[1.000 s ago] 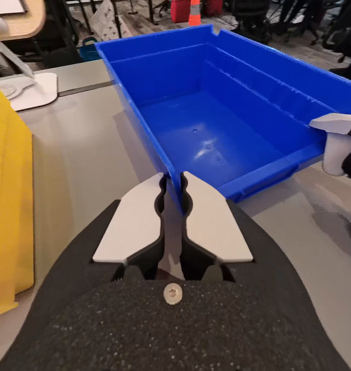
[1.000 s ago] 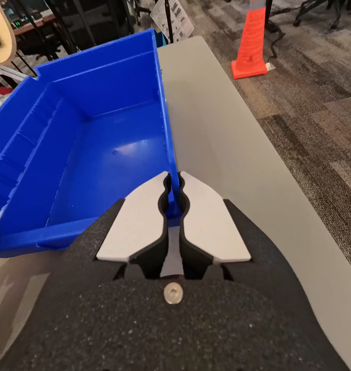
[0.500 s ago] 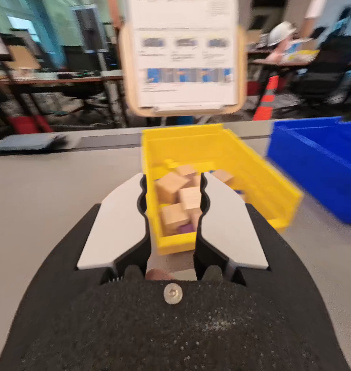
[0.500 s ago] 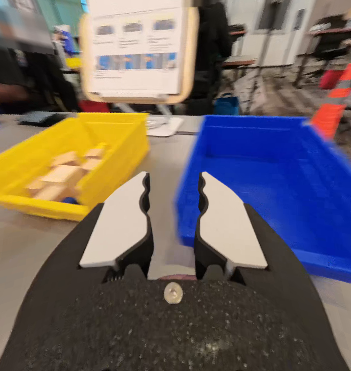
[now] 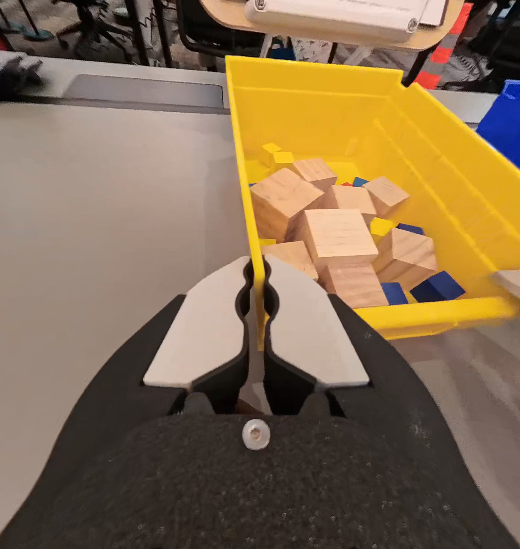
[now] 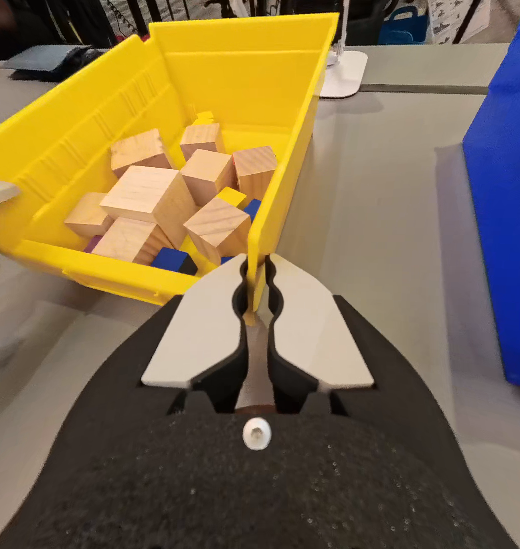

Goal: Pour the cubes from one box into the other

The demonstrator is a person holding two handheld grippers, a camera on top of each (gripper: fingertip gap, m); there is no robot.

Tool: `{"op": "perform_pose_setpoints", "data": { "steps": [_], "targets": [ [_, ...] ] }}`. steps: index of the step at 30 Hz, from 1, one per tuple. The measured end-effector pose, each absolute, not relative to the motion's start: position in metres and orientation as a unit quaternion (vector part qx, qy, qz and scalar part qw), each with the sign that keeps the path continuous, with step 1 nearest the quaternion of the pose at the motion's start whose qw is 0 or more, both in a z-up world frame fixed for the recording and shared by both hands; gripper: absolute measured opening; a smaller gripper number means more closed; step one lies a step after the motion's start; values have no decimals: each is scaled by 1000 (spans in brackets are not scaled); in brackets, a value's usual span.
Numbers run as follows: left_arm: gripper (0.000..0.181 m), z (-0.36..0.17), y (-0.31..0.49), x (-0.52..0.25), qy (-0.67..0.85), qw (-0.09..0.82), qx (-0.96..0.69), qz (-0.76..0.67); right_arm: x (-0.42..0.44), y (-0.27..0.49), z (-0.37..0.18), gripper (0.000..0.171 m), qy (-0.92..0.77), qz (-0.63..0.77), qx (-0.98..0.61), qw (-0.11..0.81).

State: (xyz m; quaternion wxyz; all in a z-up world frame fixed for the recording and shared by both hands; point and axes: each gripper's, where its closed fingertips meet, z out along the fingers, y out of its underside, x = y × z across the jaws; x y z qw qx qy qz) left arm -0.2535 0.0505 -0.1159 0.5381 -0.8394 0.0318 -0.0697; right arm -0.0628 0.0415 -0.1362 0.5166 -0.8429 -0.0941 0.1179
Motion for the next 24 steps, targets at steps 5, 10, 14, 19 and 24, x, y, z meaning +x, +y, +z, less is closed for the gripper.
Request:
{"op": "perform_pose_setpoints", "data": {
  "steps": [5,10,14,19,24],
  "targets": [
    [3,-104,45,-242,58,562,-824,-47,-49,44,-124,3,-80,48,-829,551],
    [4,-87,39,-256,55,576,-814,-49,-64,43,-103,3,-56,77,-817,569],
    [3,-76,32,-293,28,587,-807,-61,-101,35,-94,3,-66,81,-805,585],
    [2,-55,31,-367,18,621,-784,0,-176,43,-80,4,-72,103,-790,601],
    [1,-62,34,-453,-32,622,-783,8,-262,53,-81,4,-114,106,-788,595]
  ]
}}
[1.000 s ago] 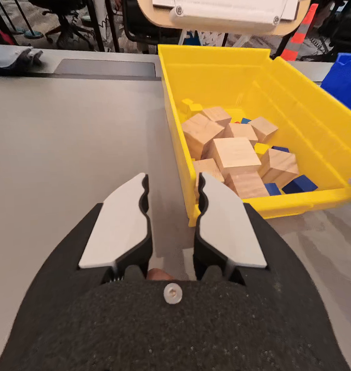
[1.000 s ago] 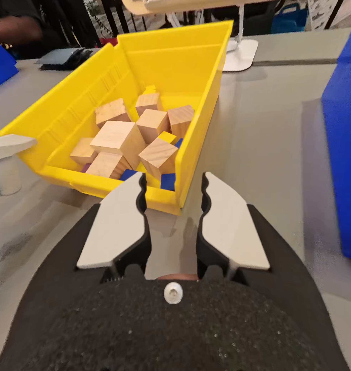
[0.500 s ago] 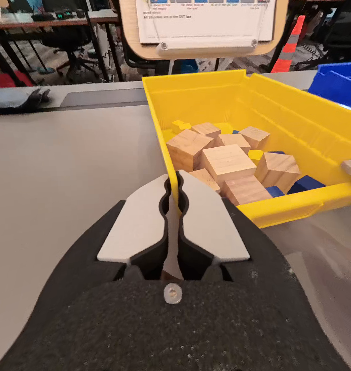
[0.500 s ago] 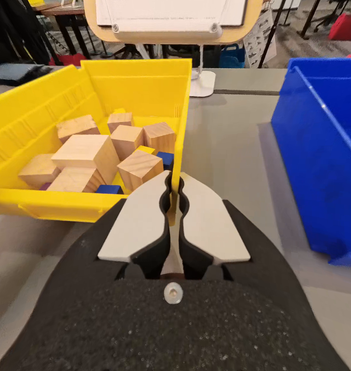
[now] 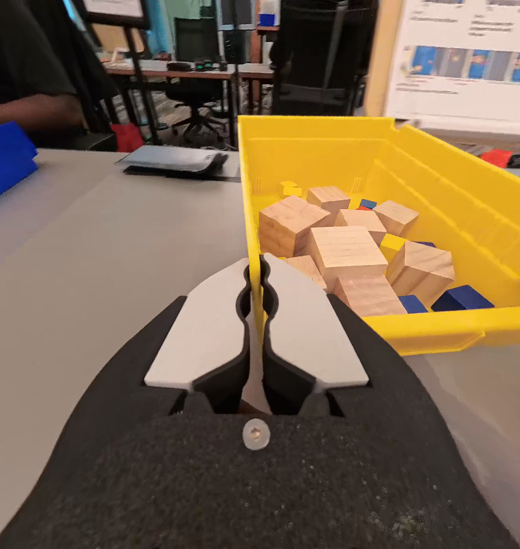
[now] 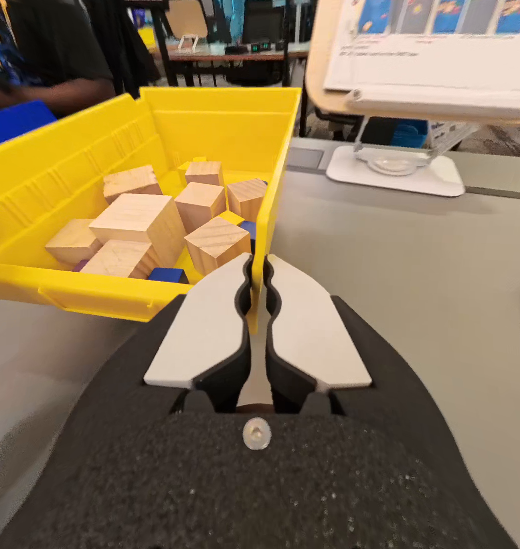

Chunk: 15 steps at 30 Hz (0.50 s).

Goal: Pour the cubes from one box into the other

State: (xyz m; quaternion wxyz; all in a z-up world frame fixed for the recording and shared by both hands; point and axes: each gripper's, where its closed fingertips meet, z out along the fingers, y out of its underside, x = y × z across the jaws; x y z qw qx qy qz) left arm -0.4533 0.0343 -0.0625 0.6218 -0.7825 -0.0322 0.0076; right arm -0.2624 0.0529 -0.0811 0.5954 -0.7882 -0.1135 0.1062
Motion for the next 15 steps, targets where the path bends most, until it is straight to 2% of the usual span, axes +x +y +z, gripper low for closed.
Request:
{"op": "perform_pose_setpoints", "data": {
  "steps": [5,12,15],
  "targets": [
    [1,-77,39,-496,-43,606,-794,29,-306,57,-118,4,-110,129,-824,541],
    [4,-114,50,-515,-82,568,-818,-37,-325,47,-132,13,-129,205,-828,505],
    [5,-115,49,-516,-68,558,-827,-5,-326,41,-131,16,-150,235,-833,478]
  ]
}}
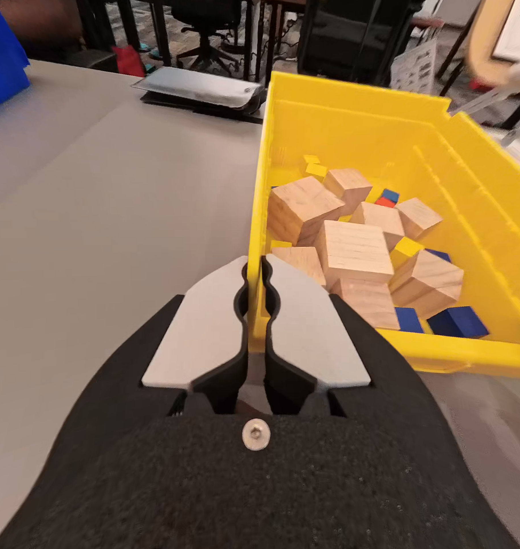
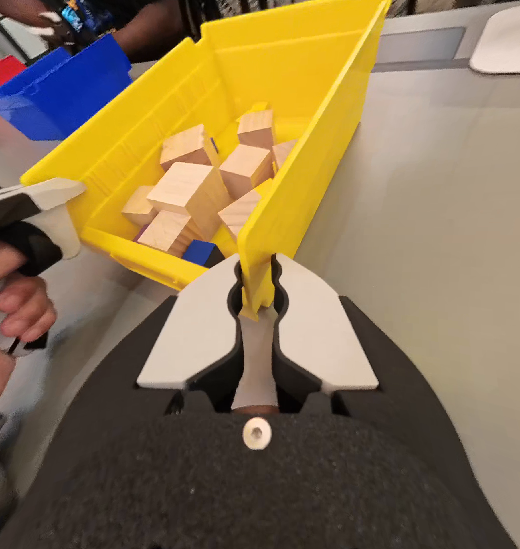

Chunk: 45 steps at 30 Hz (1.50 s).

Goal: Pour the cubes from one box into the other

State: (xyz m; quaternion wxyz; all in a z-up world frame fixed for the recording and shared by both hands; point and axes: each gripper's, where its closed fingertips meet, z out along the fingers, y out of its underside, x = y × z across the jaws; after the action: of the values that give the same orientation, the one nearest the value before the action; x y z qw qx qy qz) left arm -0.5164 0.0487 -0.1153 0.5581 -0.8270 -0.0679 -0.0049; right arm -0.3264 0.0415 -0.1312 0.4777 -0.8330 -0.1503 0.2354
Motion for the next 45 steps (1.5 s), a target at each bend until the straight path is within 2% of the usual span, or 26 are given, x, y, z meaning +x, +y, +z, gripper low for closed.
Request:
{"op": "perform_pose_setpoints", "data": {
  "steps": [1,3,6,7,9,12,14,16,19,22,27,45],
  "targets": [
    [9,-113,47,-516,-57,555,-830,14,-327,37,-130,17,-159,255,-834,463],
    [27,-96,41,-518,-38,569,-820,54,-321,23,-116,14,-186,306,-820,446],
    [28,-56,15,-530,-41,608,-783,127,-276,7,-87,32,-254,311,-783,476],
    [28,-48,6,-527,-38,613,-778,132,-253,4,-79,32,-269,298,-774,490],
    [28,-44,-4,-510,-36,609,-786,100,-196,7,-66,34,-273,263,-766,519],
    [37,-62,-11,-442,-39,571,-817,-70,-103,9,-60,35,-253,208,-770,548],
    [38,-74,-20,-392,-57,553,-809,-188,-34,9,-62,36,-213,157,-776,573],
    [38,-89,-30,-356,-61,534,-807,-245,30,1,-65,38,-164,117,-778,595],
    [38,-104,-35,-340,-26,532,-818,-215,111,-17,-73,37,-71,83,-767,633],
    [38,-102,-28,-353,7,562,-815,-142,174,-27,-102,39,3,57,-798,599],
    [37,-113,-17,-361,12,557,-823,-111,204,-21,-112,40,62,85,-802,588],
    [35,-120,-17,-359,24,548,-830,-103,180,-21,-111,39,35,109,-800,590]
  ]
}}
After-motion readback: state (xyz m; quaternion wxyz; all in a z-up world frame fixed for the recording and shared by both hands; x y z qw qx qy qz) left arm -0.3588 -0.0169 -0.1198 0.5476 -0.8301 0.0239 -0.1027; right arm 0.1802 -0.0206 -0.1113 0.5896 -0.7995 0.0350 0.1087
